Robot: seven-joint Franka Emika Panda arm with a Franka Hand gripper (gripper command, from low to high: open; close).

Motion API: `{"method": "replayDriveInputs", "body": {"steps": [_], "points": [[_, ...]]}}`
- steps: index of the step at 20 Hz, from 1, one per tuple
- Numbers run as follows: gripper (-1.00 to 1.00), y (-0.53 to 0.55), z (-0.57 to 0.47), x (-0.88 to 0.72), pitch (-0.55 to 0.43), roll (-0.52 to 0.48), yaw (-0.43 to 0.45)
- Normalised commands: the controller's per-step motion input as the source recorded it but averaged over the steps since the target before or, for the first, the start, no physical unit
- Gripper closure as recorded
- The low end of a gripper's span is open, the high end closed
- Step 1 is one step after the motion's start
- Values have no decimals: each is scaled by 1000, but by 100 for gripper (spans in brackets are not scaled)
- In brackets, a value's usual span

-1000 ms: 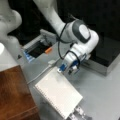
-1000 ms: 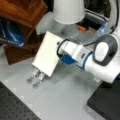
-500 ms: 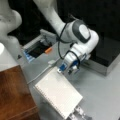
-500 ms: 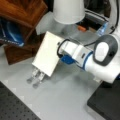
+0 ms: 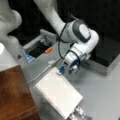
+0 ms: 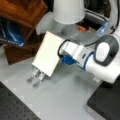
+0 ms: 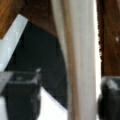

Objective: Turn off the lamps. Pick up the book. Place the book on the shelf position.

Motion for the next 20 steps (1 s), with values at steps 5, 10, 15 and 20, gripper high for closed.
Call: {"method": "replayDriveInputs", "body": {"steps": [5,10,15,20], "points": [[-100,56,-198,-81,-129,-234,26],[-100,18,-230,-102,-133,-246,41],[-100,-23,-211,-116,-125,-257,67],[-100,-33,-144,-131,-74,-297,83]]}}
